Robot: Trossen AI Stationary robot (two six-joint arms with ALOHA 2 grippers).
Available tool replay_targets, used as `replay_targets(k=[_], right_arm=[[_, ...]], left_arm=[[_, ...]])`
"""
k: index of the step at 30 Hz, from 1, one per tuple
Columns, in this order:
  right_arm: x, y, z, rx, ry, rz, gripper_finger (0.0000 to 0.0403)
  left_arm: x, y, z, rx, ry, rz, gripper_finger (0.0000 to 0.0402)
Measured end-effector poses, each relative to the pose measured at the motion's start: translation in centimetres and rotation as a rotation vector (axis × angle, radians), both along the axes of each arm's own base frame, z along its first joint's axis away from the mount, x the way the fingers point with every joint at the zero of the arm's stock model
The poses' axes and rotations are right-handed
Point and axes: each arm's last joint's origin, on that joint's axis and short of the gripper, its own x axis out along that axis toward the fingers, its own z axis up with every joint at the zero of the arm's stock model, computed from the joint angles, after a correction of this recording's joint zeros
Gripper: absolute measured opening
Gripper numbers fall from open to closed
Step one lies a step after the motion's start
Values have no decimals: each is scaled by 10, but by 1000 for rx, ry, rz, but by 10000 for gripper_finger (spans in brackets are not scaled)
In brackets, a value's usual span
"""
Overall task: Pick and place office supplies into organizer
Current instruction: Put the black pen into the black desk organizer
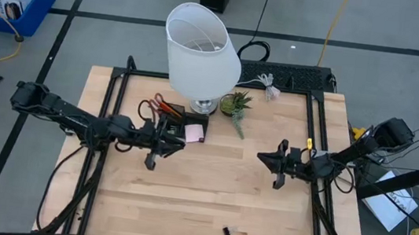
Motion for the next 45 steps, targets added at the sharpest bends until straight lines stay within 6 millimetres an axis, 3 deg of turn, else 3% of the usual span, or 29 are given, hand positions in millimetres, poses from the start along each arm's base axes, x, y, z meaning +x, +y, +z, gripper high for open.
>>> replay_targets(k=[4, 9, 12, 16, 19, 24, 28, 31, 35, 45], right_arm=[[6, -4, -1, -12, 25, -41, 18], [46, 4, 23, -67, 6, 16, 18], [78, 6, 29, -113, 7, 117, 18], [118, 6, 30, -142, 38, 89, 24], [143, 1, 31, -132, 28, 88, 49], [176, -5, 21, -88, 37, 160, 129], [197, -5, 20, -80, 15, 148, 185], [212, -3, 21, -86, 6, 149, 203], [229, 0, 30, -123, -36, 140, 201], [248, 1, 44, -97, -39, 138, 181]], left_arm=[[-1, -1, 5, -15, -52, -24, 51], [-1, 0, 9, -5, -93, -16, 51], [-1, 1, 9, -13, -90, -6, 51], [-1, 2, 9, -6, -91, -1, 51], [-1, 2, 9, -10, -91, -2, 51], [-1, 1, 8, -24, -85, -5, 52], [-1, 1, 8, -29, -85, -9, 52], [-1, 1, 8, -29, -84, -11, 52], [-1, 1, 8, -28, -84, -12, 52], [-1, 1, 8, -26, -79, -13, 52]])
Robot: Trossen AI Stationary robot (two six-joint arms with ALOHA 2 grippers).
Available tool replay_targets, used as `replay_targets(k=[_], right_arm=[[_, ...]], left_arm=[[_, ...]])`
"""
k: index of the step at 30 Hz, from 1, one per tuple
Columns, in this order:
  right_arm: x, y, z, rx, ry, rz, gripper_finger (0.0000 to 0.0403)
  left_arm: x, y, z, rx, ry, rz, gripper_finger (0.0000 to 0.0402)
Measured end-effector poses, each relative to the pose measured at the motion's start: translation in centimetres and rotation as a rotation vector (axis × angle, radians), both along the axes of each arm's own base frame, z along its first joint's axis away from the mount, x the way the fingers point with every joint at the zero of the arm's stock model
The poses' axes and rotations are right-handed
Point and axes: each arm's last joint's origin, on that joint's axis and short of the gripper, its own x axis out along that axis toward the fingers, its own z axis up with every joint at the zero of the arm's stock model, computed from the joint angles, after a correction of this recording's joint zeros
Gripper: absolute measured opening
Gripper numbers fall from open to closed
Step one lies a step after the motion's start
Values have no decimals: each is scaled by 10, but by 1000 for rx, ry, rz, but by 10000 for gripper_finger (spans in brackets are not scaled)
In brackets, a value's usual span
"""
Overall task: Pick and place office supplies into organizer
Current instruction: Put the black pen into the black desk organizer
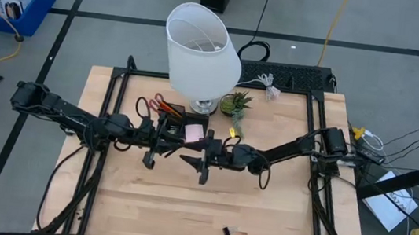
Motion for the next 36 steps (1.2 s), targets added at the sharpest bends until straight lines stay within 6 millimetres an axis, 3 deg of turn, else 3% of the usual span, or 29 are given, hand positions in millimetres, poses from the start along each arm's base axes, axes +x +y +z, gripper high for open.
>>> replay_targets(k=[12, 24, 29, 36], right_arm=[[11, -4, 14, 2, -12, -12, 168], [28, -8, 6, 10, 2, 16, 136], [28, -10, 7, 8, -6, 24, 103], [28, -10, 7, -35, -3, 35, 26]], left_arm=[[0, 0, 0, 4, -4, 3, 52], [0, 0, 1, 10, -10, 11, 52], [0, 1, 0, 10, -4, 12, 52], [0, 1, 0, 5, -4, 12, 52]])
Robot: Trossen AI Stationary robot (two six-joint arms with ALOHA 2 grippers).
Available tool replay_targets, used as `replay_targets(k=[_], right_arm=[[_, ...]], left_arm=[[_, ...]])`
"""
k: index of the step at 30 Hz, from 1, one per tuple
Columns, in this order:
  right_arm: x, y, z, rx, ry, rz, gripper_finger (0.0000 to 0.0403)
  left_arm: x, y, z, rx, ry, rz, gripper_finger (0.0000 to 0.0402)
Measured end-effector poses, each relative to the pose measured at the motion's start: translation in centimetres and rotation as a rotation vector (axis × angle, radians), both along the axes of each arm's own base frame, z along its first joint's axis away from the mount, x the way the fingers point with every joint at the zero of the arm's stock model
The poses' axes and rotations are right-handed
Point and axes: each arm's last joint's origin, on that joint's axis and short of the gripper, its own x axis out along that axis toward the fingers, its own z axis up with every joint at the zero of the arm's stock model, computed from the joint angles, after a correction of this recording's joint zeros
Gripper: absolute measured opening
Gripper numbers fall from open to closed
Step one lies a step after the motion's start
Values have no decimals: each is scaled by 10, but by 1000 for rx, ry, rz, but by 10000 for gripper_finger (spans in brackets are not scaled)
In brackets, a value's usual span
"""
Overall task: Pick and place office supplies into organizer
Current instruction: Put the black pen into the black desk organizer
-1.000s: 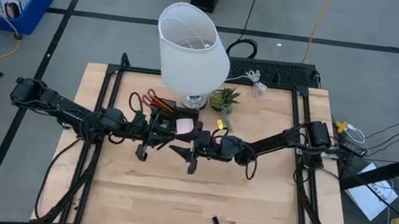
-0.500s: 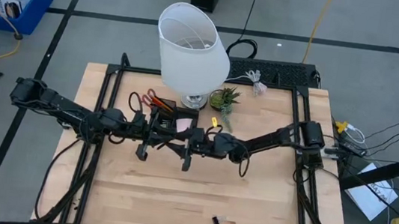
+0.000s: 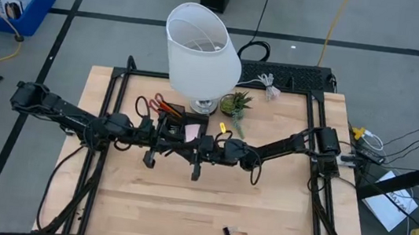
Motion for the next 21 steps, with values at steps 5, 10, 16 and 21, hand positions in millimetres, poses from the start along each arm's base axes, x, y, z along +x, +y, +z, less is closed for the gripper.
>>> replay_targets(k=[5, 10, 16, 21], right_arm=[[0, 0, 0, -17, 5, -7, 27], [1, -2, -3, -3, 33, -28, 35], [-3, -1, -12, -9, 69, -37, 30], [-8, -2, -20, -9, 95, -58, 35]], left_arm=[[0, 0, 0, -18, 3, 1, 59], [0, 4, -1, -154, 24, 96, 101], [-10, 6, -1, -133, 103, 128, 193], [-27, 10, 3, -83, 173, 183, 264]])
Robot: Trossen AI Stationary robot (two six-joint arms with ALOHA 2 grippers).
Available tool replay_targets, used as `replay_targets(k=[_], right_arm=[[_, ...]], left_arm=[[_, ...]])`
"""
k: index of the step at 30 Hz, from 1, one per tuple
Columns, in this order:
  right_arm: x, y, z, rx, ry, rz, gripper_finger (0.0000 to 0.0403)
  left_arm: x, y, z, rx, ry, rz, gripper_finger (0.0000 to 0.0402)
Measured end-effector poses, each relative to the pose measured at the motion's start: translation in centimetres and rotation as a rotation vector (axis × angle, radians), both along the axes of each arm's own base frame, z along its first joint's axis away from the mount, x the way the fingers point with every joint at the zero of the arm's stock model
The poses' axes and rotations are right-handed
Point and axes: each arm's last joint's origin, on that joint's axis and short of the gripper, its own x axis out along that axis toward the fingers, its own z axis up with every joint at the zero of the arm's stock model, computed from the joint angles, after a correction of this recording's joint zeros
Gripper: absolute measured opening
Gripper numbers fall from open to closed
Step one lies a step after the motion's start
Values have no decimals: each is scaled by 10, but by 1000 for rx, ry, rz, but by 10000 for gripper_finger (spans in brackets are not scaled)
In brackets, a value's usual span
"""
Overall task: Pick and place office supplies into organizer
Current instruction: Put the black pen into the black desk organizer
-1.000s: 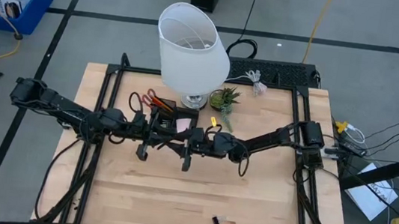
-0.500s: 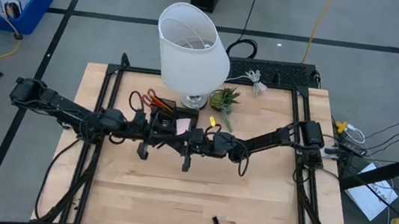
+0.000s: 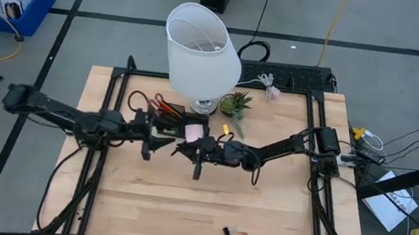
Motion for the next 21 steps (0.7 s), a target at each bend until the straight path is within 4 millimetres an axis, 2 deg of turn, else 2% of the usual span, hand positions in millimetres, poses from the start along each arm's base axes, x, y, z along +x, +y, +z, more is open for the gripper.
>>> replay_targets(k=[4, 10, 17, 21], right_arm=[[-3, -1, -6, -3, 25, -49, 30], [-3, -5, -11, -65, 88, -162, 36], [0, -20, -7, -114, 87, -244, 29], [14, -29, -3, -174, 71, -278, 34]], left_arm=[[-17, -1, 2, 8, 63, -38, 298], [-38, -10, -3, 53, 175, -128, 326], [-57, -26, -11, 155, 246, -275, 327], [-61, -35, -17, 207, 243, -350, 322]])
